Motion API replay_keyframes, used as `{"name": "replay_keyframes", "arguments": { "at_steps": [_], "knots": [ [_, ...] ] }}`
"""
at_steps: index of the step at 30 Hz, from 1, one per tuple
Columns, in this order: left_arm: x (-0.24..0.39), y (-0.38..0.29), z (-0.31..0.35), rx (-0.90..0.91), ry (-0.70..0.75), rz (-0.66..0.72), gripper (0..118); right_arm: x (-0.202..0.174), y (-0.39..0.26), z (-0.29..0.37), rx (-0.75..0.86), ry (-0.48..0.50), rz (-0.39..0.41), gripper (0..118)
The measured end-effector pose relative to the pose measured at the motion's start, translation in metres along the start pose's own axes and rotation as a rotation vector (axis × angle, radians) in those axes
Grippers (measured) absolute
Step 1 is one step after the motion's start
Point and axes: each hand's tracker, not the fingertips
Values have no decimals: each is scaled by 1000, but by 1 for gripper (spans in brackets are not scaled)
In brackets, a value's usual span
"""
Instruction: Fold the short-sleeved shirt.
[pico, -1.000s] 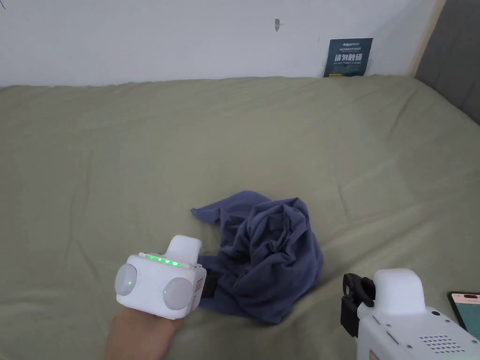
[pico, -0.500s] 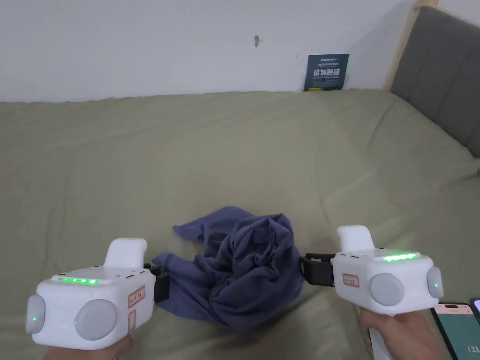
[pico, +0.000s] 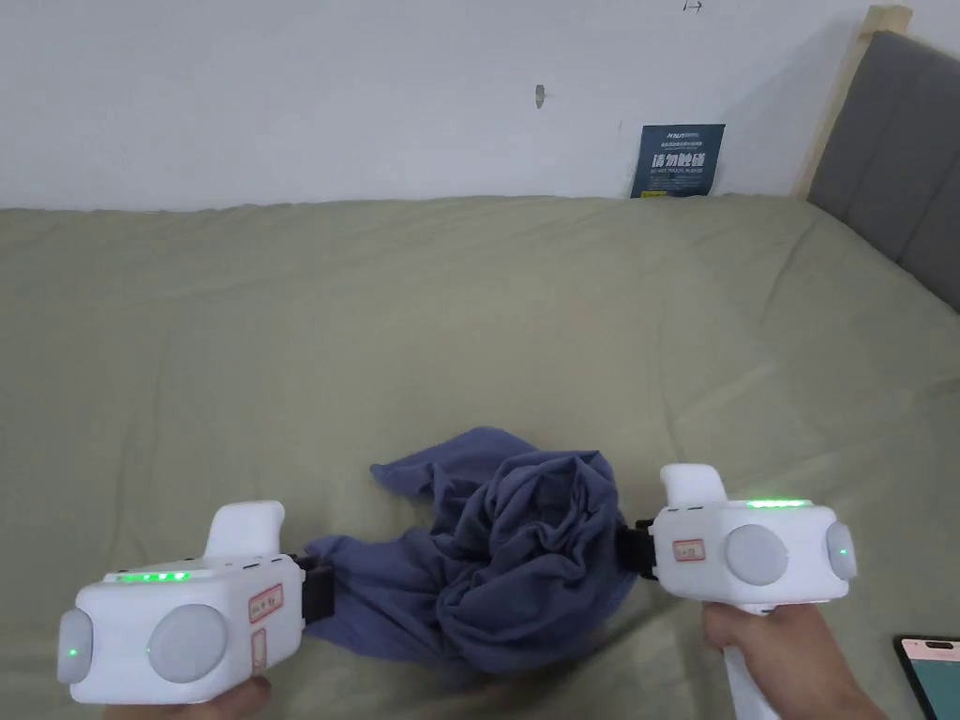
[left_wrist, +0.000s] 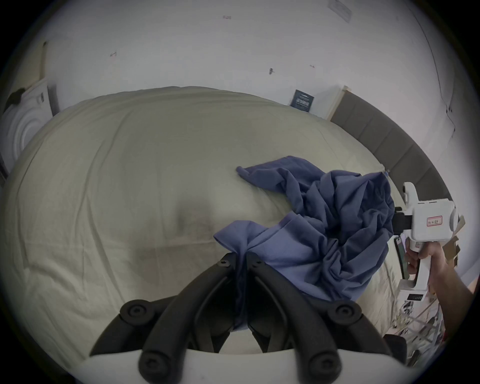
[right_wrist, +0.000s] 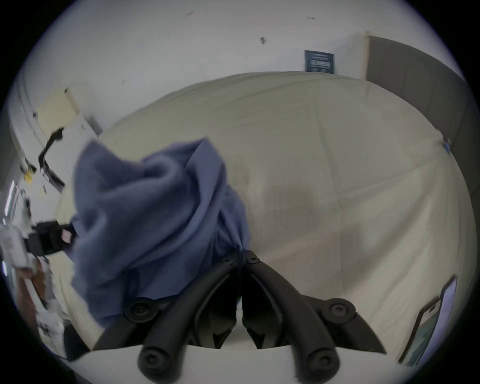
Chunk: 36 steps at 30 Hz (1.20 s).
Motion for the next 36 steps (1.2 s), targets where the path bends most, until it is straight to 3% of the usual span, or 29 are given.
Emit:
{"name": "replay_keyframes", "arguments": {
  "at_steps": [2, 8, 21, 28, 36],
  "knots": [
    [-4, 4, 14, 22, -18, 23, 4, 0, 10, 17, -1, 46, -51, 2],
    [-7, 36, 101, 180, -14, 46, 4, -32, 51, 96, 153, 125, -76, 2],
    [18, 170, 303, 524, -31, 29, 3, -139, 169, 298, 428, 188, 1, 2],
    [13, 230, 343, 629, -5, 30, 3, -168, 229, 346, 567, 247, -27, 2],
    [14, 292, 360, 740, 6, 45, 4, -193, 291, 377, 669, 281, 9, 2]
  ]
}}
